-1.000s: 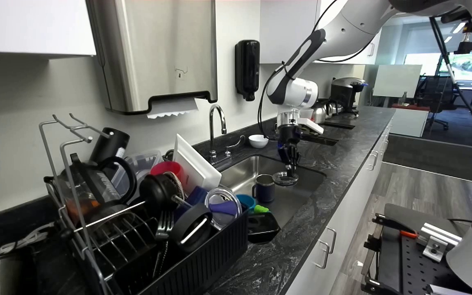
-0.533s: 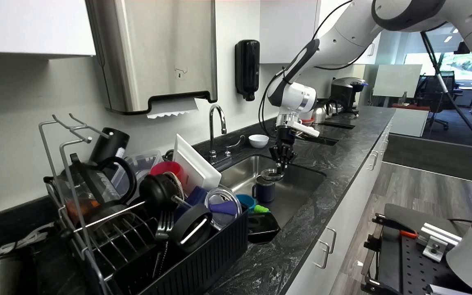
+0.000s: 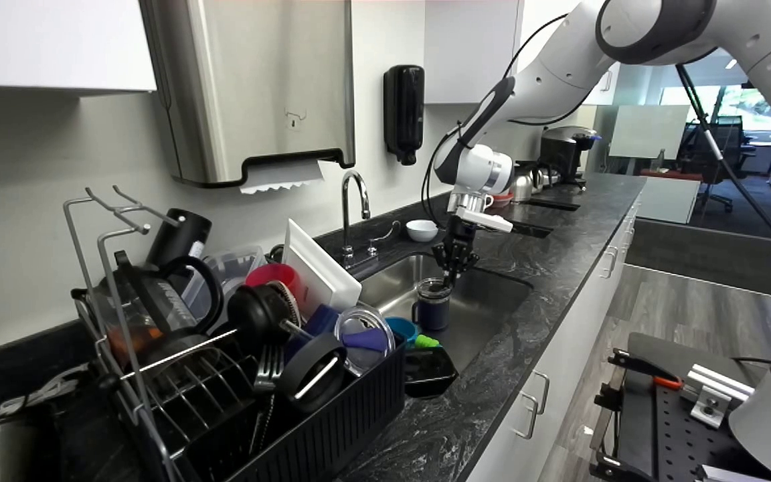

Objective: Pick up the lid and put it on the cup in the sink

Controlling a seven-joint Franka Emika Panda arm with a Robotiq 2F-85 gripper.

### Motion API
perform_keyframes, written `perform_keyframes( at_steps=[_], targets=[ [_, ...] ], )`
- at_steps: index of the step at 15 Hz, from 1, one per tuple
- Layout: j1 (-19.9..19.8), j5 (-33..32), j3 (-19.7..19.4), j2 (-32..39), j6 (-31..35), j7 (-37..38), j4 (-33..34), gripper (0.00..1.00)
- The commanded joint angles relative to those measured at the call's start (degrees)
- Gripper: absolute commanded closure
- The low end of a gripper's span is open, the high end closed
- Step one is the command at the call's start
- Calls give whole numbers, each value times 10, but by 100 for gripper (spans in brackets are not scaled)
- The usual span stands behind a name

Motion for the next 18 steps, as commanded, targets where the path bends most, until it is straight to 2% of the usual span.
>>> perform_keyframes(
  at_steps=[1,8,18],
  targets=[
    [1,16,7,4,54,26,-9,98],
    [-3,14,13,20,104,67,-5,98],
    [-32,16,8,25,100,84,11,98]
  ],
)
